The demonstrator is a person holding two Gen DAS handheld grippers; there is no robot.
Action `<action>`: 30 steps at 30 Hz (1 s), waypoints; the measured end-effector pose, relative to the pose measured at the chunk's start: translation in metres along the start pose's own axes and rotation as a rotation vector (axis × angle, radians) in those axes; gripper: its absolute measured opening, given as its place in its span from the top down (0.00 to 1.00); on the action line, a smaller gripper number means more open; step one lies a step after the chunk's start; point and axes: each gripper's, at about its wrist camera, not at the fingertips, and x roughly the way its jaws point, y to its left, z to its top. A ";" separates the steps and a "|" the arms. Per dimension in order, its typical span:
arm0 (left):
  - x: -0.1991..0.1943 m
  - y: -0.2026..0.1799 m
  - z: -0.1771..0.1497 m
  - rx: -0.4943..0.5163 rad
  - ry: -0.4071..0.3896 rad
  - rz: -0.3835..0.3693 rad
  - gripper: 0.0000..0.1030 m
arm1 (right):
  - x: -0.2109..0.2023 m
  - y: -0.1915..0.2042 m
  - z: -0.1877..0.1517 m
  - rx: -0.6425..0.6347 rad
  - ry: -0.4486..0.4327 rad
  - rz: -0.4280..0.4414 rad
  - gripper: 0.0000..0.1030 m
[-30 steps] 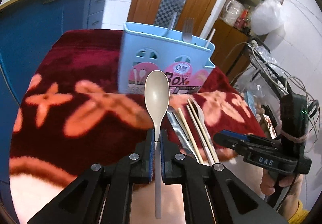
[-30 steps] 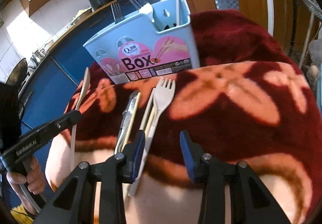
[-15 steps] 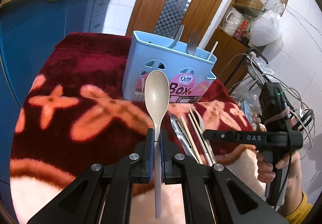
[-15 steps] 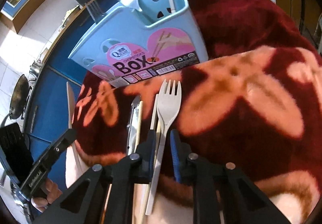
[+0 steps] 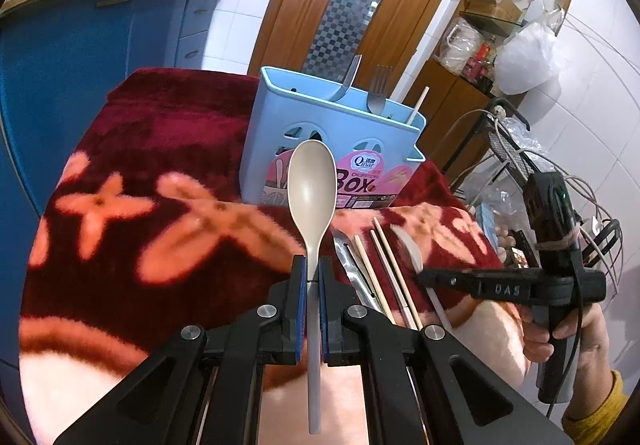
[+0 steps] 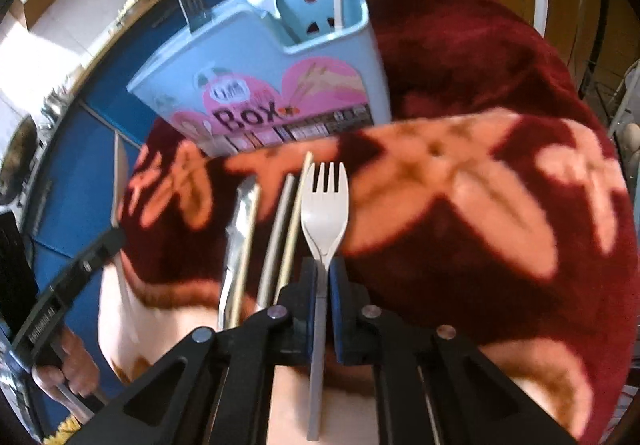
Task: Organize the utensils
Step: 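Grasp the beige plastic spoon with the left tool while the right tool grasps the white plastic fork, then carry the beige spoon into the caddy with the left tool while the right tool carries the white fork over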
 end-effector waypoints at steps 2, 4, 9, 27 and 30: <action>0.000 0.000 0.000 -0.002 -0.002 -0.001 0.95 | 0.002 0.001 -0.001 -0.011 0.023 -0.009 0.92; -0.001 0.000 0.001 -0.003 -0.006 0.000 0.95 | 0.003 0.002 0.002 -0.022 0.039 -0.024 0.92; -0.002 0.000 0.003 0.003 -0.020 0.012 0.95 | 0.008 0.009 0.004 -0.074 0.054 -0.048 0.92; -0.036 -0.018 0.054 0.096 -0.243 0.019 0.95 | -0.064 0.008 -0.017 -0.086 -0.400 0.104 0.92; -0.033 -0.016 0.064 0.073 -0.263 0.012 0.95 | -0.072 0.012 -0.016 -0.089 -0.465 0.109 0.92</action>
